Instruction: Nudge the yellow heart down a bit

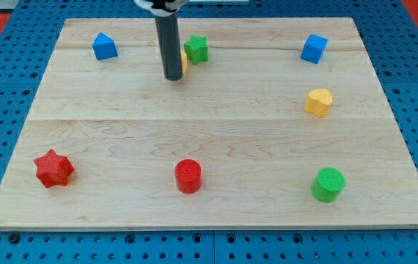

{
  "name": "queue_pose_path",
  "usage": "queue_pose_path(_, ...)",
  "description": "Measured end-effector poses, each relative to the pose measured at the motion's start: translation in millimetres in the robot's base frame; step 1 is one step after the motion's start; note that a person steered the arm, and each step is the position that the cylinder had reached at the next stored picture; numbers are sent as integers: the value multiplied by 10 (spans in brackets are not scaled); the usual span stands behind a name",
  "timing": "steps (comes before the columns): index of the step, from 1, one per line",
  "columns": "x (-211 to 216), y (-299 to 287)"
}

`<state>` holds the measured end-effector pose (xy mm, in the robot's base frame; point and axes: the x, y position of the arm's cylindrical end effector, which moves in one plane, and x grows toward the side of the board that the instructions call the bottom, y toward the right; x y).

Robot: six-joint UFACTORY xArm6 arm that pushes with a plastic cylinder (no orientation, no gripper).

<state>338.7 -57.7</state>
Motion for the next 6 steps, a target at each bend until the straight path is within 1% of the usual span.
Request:
queue_pose_path(1,204,228)
queue_pose_path(3,197,1780)
queue_pose_path(5,581,2811)
queue_pose_path(6,755,2980)
